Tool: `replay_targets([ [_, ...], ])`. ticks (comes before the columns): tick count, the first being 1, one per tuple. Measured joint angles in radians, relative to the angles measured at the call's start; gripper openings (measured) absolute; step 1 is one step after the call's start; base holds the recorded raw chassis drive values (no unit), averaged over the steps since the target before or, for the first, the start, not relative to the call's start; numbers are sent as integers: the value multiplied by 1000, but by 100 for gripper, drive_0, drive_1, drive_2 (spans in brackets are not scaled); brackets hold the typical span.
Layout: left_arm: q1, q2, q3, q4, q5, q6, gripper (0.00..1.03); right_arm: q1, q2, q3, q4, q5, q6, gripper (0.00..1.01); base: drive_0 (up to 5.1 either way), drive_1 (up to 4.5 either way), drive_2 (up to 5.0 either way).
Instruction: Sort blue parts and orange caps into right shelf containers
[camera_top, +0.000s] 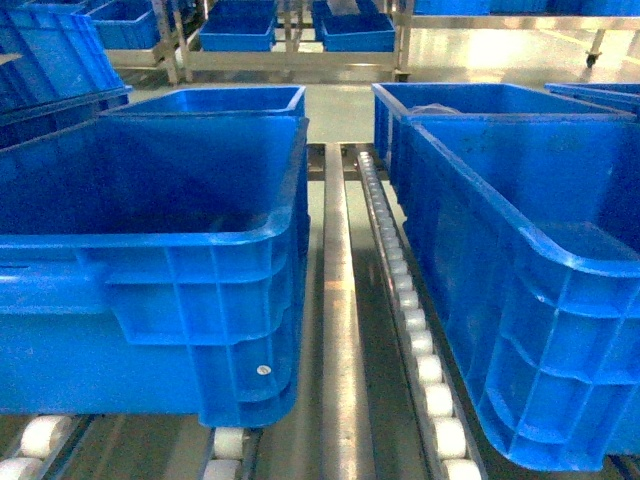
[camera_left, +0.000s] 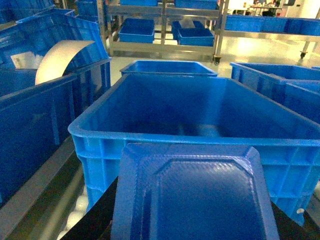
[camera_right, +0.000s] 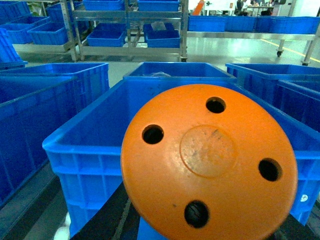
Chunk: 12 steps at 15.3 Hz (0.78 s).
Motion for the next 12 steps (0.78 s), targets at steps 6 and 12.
replay_targets([
  [6, 0, 0, 0, 4, 0, 0, 41, 0, 0, 0, -2, 0, 0, 43, 0, 0, 0],
  [12, 0, 0, 0, 4, 0, 0, 41, 0, 0, 0, -2, 0, 0, 43, 0, 0, 0],
])
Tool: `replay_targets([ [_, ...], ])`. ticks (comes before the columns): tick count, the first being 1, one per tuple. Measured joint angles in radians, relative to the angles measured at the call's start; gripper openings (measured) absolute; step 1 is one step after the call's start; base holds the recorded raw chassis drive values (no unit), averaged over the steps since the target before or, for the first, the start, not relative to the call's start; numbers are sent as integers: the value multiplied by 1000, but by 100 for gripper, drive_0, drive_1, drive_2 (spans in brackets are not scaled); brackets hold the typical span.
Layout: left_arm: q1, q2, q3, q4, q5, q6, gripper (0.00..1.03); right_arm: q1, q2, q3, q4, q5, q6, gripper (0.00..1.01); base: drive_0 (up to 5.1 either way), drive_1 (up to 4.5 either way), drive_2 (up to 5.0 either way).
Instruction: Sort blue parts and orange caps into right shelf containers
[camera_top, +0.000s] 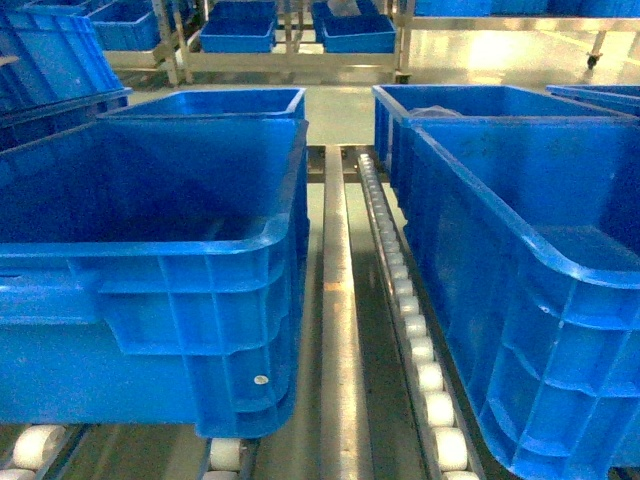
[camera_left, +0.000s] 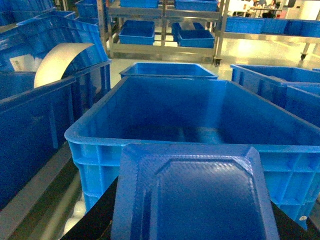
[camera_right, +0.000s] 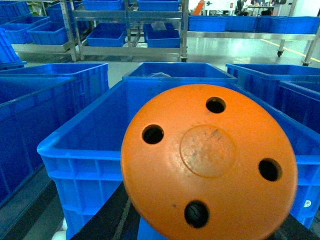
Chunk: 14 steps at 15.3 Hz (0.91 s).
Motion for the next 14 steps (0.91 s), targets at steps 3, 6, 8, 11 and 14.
replay_targets([
  [3, 0, 0, 0, 0, 0, 0, 41, 0, 0, 0, 0, 0, 0, 43, 0, 0, 0],
  [6, 0, 0, 0, 0, 0, 0, 41, 0, 0, 0, 0, 0, 0, 43, 0, 0, 0],
  [8, 0, 0, 0, 0, 0, 0, 41, 0, 0, 0, 0, 0, 0, 43, 0, 0, 0],
  [11, 0, 0, 0, 0, 0, 0, 41, 0, 0, 0, 0, 0, 0, 43, 0, 0, 0],
  [14, 0, 0, 0, 0, 0, 0, 41, 0, 0, 0, 0, 0, 0, 43, 0, 0, 0],
])
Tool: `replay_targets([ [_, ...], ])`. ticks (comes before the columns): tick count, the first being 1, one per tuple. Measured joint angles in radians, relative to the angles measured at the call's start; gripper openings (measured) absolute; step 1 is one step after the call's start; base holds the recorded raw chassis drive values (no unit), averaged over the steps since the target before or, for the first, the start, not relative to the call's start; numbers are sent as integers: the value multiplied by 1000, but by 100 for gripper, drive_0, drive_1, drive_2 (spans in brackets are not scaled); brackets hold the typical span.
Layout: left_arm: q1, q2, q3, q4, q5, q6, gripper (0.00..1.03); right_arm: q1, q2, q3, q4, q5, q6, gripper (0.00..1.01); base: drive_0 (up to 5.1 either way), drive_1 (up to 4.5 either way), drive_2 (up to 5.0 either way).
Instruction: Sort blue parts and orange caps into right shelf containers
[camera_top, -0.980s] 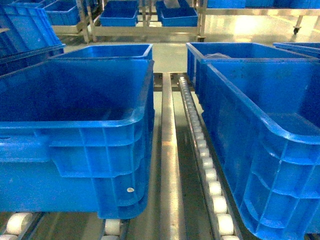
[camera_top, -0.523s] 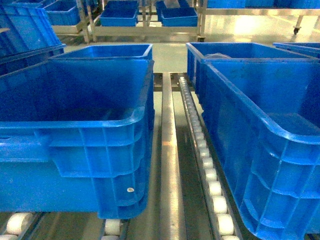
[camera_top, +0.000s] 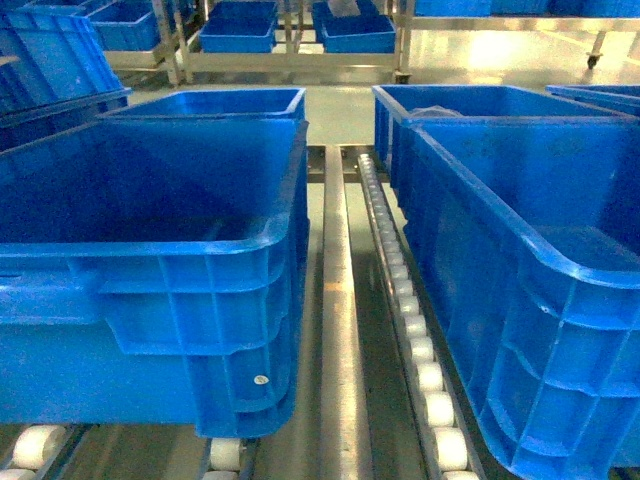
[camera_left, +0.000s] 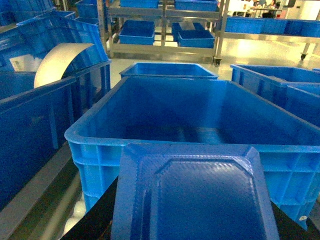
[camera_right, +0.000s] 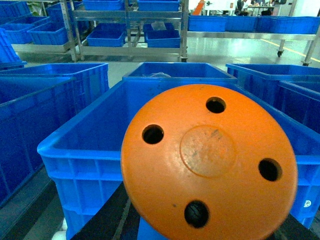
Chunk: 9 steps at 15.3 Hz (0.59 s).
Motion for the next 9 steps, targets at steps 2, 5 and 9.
replay_targets([
  [2, 0, 0, 0, 0, 0, 0, 41, 0, 0, 0, 0, 0, 0, 43, 0, 0, 0],
  [5, 0, 0, 0, 0, 0, 0, 41, 0, 0, 0, 0, 0, 0, 43, 0, 0, 0],
  [9, 0, 0, 0, 0, 0, 0, 41, 0, 0, 0, 0, 0, 0, 43, 0, 0, 0],
])
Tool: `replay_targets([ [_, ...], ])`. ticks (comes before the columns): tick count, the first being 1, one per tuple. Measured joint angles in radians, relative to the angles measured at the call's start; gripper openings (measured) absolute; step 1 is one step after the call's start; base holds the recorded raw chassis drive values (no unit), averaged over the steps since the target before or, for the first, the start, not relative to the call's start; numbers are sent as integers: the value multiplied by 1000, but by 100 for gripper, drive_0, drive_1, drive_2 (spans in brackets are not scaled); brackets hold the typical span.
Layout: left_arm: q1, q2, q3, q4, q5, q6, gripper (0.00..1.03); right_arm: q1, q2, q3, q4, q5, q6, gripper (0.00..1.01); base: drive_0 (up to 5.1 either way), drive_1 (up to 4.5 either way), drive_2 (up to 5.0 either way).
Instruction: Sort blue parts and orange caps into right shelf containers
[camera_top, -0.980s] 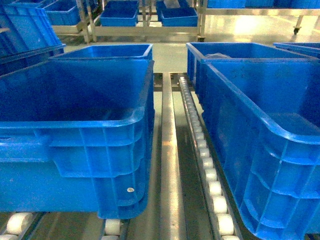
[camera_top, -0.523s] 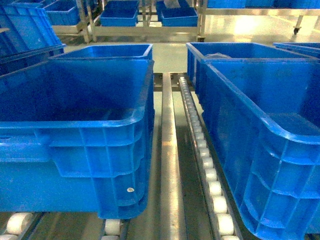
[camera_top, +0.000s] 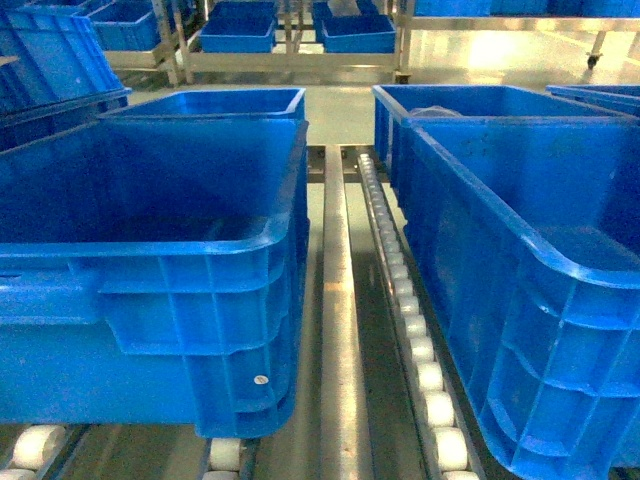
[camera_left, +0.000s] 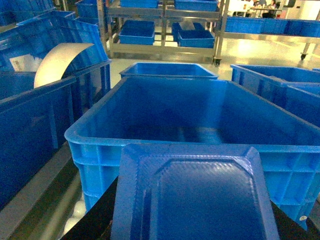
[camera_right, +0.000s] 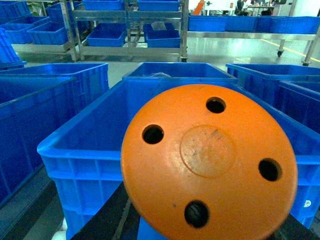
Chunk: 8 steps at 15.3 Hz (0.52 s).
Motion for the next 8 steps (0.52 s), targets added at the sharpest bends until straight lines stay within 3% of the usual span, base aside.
replay_targets([
  [5, 0, 0, 0, 1, 0, 0, 41, 0, 0, 0, 0, 0, 0, 43, 0, 0, 0],
  [6, -31, -4, -2, 175, -25, 35, 41, -1, -11, -6, 183, -36, -77, 43, 0, 0, 0],
  [7, -75, 174, 0, 397, -40, 53, 41, -32, 69, 1, 296, -109, -120, 43, 0, 0, 0],
  [8, -79, 369, 12, 561, -27, 56, 41, -69, 247, 35, 450, -174, -114, 43, 0, 0, 0],
])
